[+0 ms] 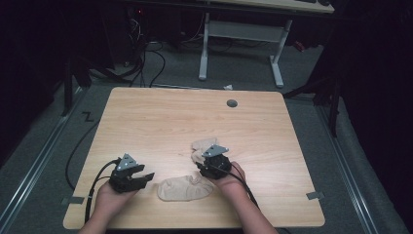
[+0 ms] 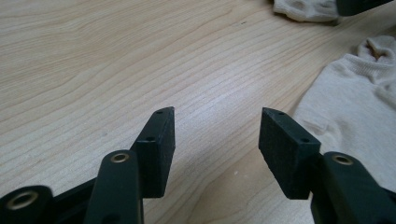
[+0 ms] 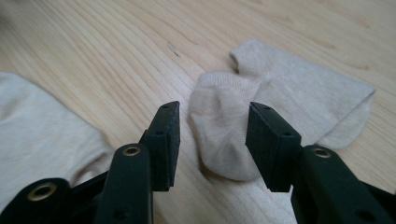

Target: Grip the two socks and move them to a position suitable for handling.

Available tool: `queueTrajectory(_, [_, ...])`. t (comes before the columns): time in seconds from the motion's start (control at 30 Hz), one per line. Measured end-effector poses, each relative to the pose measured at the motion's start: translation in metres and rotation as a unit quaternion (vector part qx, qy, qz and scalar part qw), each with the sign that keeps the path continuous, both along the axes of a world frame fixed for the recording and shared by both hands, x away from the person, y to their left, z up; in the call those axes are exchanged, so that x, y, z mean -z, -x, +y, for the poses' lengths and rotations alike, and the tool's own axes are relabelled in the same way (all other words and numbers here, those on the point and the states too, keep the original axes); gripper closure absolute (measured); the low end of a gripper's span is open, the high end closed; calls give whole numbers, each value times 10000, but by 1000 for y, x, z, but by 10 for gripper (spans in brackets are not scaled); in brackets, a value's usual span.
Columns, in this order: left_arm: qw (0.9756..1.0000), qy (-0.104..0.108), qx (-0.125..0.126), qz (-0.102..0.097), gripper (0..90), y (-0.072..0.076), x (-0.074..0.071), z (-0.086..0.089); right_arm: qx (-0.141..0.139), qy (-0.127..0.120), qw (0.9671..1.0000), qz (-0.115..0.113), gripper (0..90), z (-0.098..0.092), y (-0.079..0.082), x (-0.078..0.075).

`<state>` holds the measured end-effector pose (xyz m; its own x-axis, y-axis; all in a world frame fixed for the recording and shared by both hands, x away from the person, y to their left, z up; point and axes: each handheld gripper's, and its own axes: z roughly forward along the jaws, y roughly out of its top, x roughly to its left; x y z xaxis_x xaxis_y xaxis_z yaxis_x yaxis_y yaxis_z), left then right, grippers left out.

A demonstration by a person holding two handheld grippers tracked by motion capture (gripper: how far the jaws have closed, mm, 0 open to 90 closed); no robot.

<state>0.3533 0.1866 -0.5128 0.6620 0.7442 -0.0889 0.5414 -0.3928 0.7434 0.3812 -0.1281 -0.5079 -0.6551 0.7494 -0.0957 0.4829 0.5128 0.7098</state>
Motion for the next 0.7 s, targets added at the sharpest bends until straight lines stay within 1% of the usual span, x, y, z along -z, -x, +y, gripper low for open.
queueTrajectory(0.07, [10000, 16, 29, -47, 462, 2, -1, 0, 9, 76, 9999, 90, 552, 1, -4, 6])
queueTrajectory(0.17, [9999, 41, 61, -96, 463, 4, -3, 1, 21, 243, 9995, 210, 587, 1, -9, 14])
queueTrajectory(0.2, [9999, 44, 62, -102, 463, 4, -3, 1, 12, 159, 9997, 176, 600, -1, -9, 16])
queueTrajectory(0.23, [9999, 45, 59, -110, 463, 4, -3, 1, 26, 102, 9998, 184, 633, -2, -10, 16])
queueTrajectory(0.27, [9999, 43, 61, -105, 463, 3, -3, 1, 67, 79, 9998, 182, 659, -3, -10, 17])
queueTrajectory(0.33, [9999, 41, 70, -95, 463, 3, -3, 1, 109, 74, 9997, 184, 707, -4, -11, 17])
queueTrajectory(0.47, [9999, 32, 104, -117, 463, 4, -3, -1, 125, 210, 9997, 85, 819, -3, -10, 17])
queueTrajectory(0.6, [9998, 25, 133, -154, 463, 5, -4, -3, 155, 228, 9995, 134, 833, -3, -7, 14])
queueTrajectory(0.63, [9998, 15, 139, -157, 463, 5, -4, -3, 137, 192, 9997, 106, 833, -2, -6, 13])
queueTrajectory(0.7, [9998, 6, 145, -162, 463, 5, -4, -4, 153, 25, 9999, 70, 833, -2, 0, 6])
